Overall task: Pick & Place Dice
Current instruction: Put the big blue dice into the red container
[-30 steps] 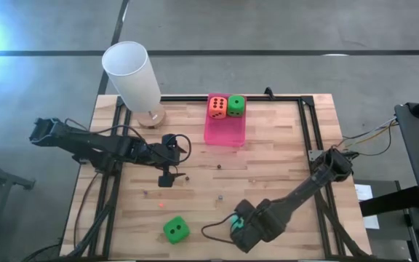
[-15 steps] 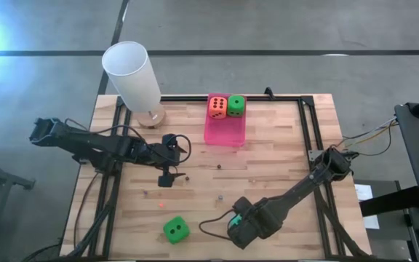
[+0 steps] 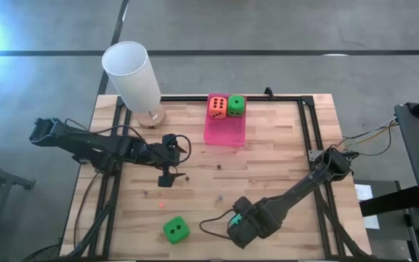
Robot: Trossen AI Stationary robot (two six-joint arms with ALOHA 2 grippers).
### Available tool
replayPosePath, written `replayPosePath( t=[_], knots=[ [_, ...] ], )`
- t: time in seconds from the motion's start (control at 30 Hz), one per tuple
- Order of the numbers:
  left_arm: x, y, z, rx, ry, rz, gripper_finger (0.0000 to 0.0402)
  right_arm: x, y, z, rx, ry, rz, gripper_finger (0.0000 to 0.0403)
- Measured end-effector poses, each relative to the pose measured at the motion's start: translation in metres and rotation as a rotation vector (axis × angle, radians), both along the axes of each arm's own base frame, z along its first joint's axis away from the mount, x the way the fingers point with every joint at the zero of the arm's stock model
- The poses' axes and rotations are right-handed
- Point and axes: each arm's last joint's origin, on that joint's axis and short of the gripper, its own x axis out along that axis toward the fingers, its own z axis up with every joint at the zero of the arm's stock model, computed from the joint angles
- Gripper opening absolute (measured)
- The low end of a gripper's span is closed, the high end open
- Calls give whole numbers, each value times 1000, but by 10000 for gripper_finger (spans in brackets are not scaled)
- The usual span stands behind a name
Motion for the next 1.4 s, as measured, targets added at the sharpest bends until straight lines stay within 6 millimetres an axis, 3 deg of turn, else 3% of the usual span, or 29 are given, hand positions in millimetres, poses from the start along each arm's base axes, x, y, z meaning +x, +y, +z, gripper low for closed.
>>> replayPosePath(
  t=[0.33,0.87,1.4],
  knots=[
    [0,0,0,0,0,0,392,1,-2,-4,40,18,-5,400],
    [0,0,0,0,0,0,392,5,0,10,47,-32,22,400],
    [0,0,0,0,0,0,391,6,1,4,33,-17,35,400]
  ],
)
